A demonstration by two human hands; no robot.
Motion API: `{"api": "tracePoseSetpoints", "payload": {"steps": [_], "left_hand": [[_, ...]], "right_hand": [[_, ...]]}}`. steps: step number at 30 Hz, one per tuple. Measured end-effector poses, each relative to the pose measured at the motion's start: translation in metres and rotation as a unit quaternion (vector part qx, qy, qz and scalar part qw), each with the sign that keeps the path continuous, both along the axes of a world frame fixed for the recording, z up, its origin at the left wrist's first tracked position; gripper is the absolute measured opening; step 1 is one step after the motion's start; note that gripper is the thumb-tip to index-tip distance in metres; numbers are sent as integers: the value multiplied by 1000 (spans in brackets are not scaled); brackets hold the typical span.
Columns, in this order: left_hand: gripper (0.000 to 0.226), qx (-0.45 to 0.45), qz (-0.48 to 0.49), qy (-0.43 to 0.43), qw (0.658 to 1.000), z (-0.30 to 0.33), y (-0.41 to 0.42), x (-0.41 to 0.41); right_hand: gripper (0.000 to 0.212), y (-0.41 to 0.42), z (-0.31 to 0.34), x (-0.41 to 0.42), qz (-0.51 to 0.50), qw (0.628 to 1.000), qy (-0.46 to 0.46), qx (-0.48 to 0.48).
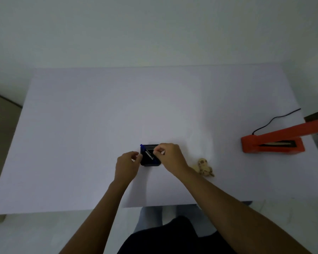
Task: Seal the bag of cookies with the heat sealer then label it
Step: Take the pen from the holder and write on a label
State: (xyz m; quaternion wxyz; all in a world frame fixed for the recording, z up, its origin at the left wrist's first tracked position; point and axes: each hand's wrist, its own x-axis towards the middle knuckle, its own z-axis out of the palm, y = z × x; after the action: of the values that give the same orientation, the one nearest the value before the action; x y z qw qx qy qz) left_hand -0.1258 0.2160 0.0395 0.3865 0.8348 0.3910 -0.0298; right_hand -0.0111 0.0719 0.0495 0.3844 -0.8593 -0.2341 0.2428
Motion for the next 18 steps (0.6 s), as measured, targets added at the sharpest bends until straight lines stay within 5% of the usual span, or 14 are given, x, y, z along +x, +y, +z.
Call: {"api": "tracePoseSetpoints", "payload": {"steps": [11,14,18], "left_hand": [[25,-14,-99,33,994,-3,4,4],[27,-6,-91,49,995,0,3,8],[33,11,-75,37,996,8,21,13]], "right_hand": [[14,51,-24,-11,76,971,-68,-217],[14,45,-23,-9,58,982,-74,-166],[7,30,6,-10,-79,994,-64,48]]}}
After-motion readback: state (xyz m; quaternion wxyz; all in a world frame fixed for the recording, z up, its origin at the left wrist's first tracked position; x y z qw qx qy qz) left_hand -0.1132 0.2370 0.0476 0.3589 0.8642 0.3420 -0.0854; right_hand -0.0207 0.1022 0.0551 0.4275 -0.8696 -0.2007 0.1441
